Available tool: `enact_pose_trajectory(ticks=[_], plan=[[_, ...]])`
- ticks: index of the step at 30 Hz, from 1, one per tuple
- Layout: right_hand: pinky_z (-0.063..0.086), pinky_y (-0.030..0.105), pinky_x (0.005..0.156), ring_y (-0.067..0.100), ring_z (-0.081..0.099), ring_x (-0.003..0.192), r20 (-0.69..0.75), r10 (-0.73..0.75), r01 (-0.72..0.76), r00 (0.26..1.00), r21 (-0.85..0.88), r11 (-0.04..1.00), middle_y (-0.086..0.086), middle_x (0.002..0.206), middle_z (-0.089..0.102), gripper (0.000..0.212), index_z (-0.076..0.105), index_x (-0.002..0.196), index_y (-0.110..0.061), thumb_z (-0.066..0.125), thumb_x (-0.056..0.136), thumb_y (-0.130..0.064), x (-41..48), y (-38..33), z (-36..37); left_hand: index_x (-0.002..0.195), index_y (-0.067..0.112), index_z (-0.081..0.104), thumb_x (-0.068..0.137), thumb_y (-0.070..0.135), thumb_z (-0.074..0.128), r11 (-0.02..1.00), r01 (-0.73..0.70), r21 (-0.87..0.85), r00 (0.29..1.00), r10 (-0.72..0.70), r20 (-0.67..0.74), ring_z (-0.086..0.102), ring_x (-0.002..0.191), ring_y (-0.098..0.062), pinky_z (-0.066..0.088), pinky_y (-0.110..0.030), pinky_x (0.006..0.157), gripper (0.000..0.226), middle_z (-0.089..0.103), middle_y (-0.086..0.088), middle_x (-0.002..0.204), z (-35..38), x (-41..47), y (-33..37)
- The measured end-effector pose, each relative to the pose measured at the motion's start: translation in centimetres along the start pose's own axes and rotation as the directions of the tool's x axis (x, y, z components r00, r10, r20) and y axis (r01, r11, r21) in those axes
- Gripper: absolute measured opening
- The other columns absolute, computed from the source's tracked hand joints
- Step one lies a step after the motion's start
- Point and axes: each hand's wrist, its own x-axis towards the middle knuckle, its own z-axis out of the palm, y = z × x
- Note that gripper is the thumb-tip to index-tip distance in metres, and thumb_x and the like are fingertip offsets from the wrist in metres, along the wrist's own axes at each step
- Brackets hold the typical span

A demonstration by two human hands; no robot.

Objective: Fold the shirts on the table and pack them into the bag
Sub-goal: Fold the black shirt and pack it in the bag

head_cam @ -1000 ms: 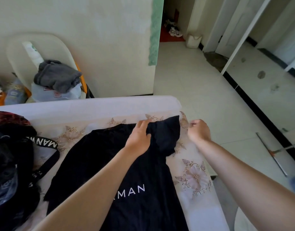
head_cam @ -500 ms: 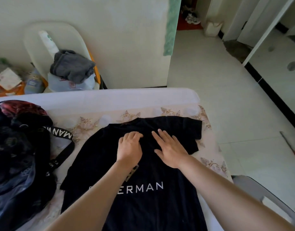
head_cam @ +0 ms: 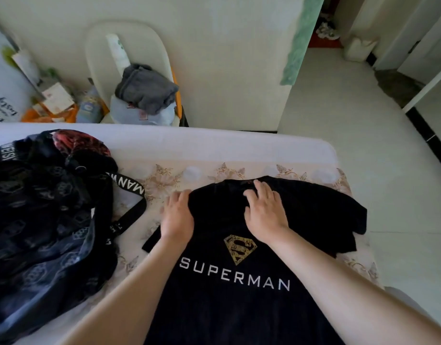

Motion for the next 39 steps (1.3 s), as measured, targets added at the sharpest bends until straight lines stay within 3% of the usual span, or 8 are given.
enact_pose_trajectory(ticks=[4, 7, 11, 15, 19, 22, 28, 39], plan=[[0.041, 0.046, 0.105, 0.034, 0.033, 0.14, 0.034, -0.148, 0.147, 0.988, 0.021, 0.989, 0.016, 0.159, 0.025, 0.044, 0.044, 0.14, -0.022, 0.048, 0.097, -0.032, 0.7, -3.6, 1.1, 0.116, 0.019, 0.058, 0.095, 0.028, 0.057, 0.936, 0.042, 0.351, 0.982, -0.104, 0.16, 0.04, 0.123, -0.031, 0.037, -0.044, 0.099, 0.023, 0.05, -0.01, 0.127, -1.6, 1.9, -3.6], [0.038, 0.046, 0.109, 0.034, 0.029, 0.142, 0.103, -0.119, 0.117, 0.988, 0.029, 0.993, 0.017, 0.161, 0.017, 0.052, 0.033, 0.149, -0.022, 0.041, 0.1, -0.039, 0.6, -3.9, 2.3, 0.115, 0.014, 0.057, 0.099, 0.025, 0.05, 0.958, -0.045, 0.284, 0.982, -0.01, 0.189, 0.049, 0.115, -0.031, 0.04, -0.039, 0.095, 0.021, 0.055, -0.012, 0.121, -1.6, 2.3, -3.5], [0.022, 0.046, 0.12, 0.034, 0.009, 0.151, 0.136, -0.066, 0.058, 0.989, 0.062, 0.996, 0.015, 0.165, 0.002, 0.061, 0.011, 0.158, -0.023, 0.029, 0.104, -0.047, 0.9, -3.5, 2.4, 0.115, 0.008, 0.043, 0.103, 0.014, 0.036, 0.995, 0.094, -0.025, 0.991, -0.096, -0.091, 0.06, 0.091, -0.035, 0.041, -0.037, 0.069, 0.016, 0.061, -0.015, 0.101, -3.6, 4.7, -2.3], [0.03, 0.05, 0.117, 0.037, 0.016, 0.15, 0.027, -0.056, 0.057, 0.998, -0.035, 0.998, 0.018, 0.163, 0.012, 0.061, 0.02, 0.156, -0.021, 0.038, 0.102, -0.042, 0.4, -2.4, 2.4, 0.122, 0.012, 0.047, 0.089, 0.002, 0.051, 0.954, -0.038, 0.296, 0.953, 0.124, -0.275, 0.05, 0.107, -0.036, 0.042, -0.043, 0.08, 0.035, 0.057, -0.014, 0.117, -6.3, 8.0, -2.1], [0.036, 0.052, 0.109, 0.037, 0.029, 0.143, 0.033, 0.111, -0.109, 0.993, -0.041, 0.993, 0.017, 0.159, 0.023, 0.058, 0.03, 0.152, -0.018, 0.037, 0.1, -0.044, -1.0, -1.5, 2.5, 0.145, 0.024, 0.038, 0.089, 0.011, 0.055, 0.874, -0.387, 0.294, 0.92, 0.386, 0.063, 0.029, 0.137, -0.03, 0.028, -0.045, 0.111, 0.06, 0.035, -0.006, 0.152, -4.1, 6.9, -0.6], [0.017, 0.053, 0.12, 0.031, 0.003, 0.152, 0.149, 0.24, -0.244, 0.959, 0.011, 0.97, 0.012, 0.165, -0.004, 0.066, 0.005, 0.158, -0.024, 0.022, 0.102, -0.054, -1.4, 0.5, 3.2, 0.157, 0.034, 0.004, 0.104, 0.048, 0.032, 0.845, -0.456, 0.28, 0.826, 0.284, 0.486, -0.004, 0.152, -0.024, 0.014, -0.049, 0.121, 0.062, -0.004, 0.0, 0.165, -0.2, 4.9, -1.1], [-0.005, 0.05, 0.123, 0.016, -0.03, 0.146, 0.325, 0.135, -0.158, 0.936, 0.046, 0.986, -0.002, 0.156, -0.04, 0.074, -0.025, 0.153, -0.029, 0.011, 0.099, -0.064, -0.3, 5.8, 3.0, 0.152, 0.033, -0.022, 0.097, 0.068, 0.018, 0.86, -0.318, 0.4, 0.872, 0.1, 0.479, -0.027, 0.147, -0.026, -0.004, -0.061, 0.116, 0.077, -0.032, -0.002, 0.158, 1.8, 5.4, -1.5], [0.017, 0.055, 0.121, 0.033, -0.002, 0.153, 0.034, 0.095, -0.097, 0.995, 0.067, 0.993, 0.016, 0.166, -0.006, 0.064, 0.016, 0.158, -0.021, 0.034, 0.101, -0.045, -6.4, -0.6, 3.4, 0.126, 0.027, 0.056, 0.093, 0.031, 0.056, 0.819, -0.554, 0.151, 0.833, 0.546, 0.092, 0.044, 0.123, -0.017, 0.042, -0.036, 0.103, 0.034, 0.047, 0.006, 0.13, 2.8, -3.9, -1.7]])
